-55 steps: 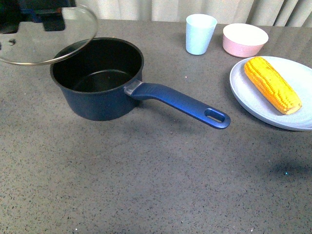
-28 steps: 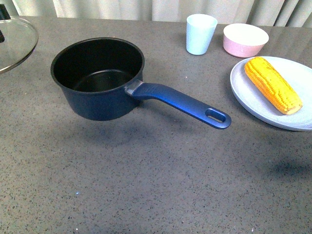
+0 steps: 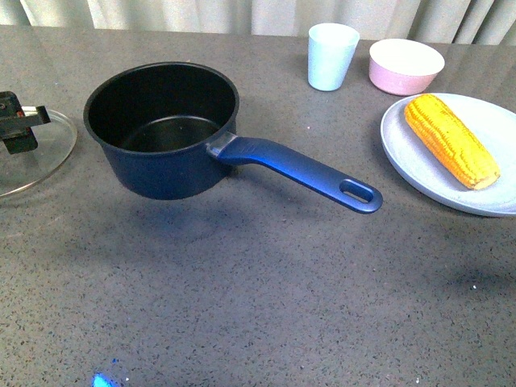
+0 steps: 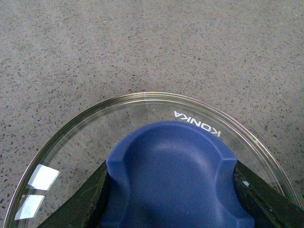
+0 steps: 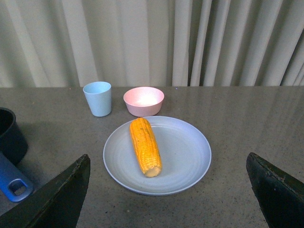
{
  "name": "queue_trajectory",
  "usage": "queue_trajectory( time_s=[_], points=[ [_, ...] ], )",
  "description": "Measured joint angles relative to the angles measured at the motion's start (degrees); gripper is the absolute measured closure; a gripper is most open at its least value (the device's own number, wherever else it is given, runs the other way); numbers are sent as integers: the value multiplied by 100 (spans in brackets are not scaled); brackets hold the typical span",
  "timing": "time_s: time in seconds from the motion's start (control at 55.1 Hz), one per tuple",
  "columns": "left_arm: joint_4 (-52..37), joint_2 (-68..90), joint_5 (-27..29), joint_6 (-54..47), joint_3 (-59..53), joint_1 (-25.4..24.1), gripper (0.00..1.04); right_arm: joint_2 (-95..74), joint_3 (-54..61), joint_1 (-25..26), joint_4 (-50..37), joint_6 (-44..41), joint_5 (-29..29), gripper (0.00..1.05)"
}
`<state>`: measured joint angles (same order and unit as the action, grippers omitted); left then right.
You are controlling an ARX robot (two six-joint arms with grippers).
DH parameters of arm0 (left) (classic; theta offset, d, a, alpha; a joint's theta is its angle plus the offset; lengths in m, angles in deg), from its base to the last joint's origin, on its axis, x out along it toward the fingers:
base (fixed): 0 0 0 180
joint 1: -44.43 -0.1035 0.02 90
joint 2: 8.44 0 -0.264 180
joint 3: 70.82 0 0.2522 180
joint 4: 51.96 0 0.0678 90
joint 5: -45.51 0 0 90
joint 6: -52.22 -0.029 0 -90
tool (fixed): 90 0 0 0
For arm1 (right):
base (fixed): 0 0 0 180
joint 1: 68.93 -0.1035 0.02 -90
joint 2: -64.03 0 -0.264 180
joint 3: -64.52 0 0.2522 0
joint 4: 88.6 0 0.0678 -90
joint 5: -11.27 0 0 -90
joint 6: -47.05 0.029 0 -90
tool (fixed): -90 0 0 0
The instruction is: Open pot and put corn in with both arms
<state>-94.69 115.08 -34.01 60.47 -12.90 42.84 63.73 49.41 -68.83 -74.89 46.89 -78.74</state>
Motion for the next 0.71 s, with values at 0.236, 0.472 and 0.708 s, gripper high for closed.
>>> queue_trajectory(
  time_s=[0.236,0.472,0.708],
  points=[
    [-149,291,-13,46,52,131,51,0,0,0,0,0,0,9],
    [-245,393,11,116,59,188,47,0,0,0,0,0,0,9],
    [-308,219,52,197,-175,293,8,0,0,0,0,0,0,9]
  ],
)
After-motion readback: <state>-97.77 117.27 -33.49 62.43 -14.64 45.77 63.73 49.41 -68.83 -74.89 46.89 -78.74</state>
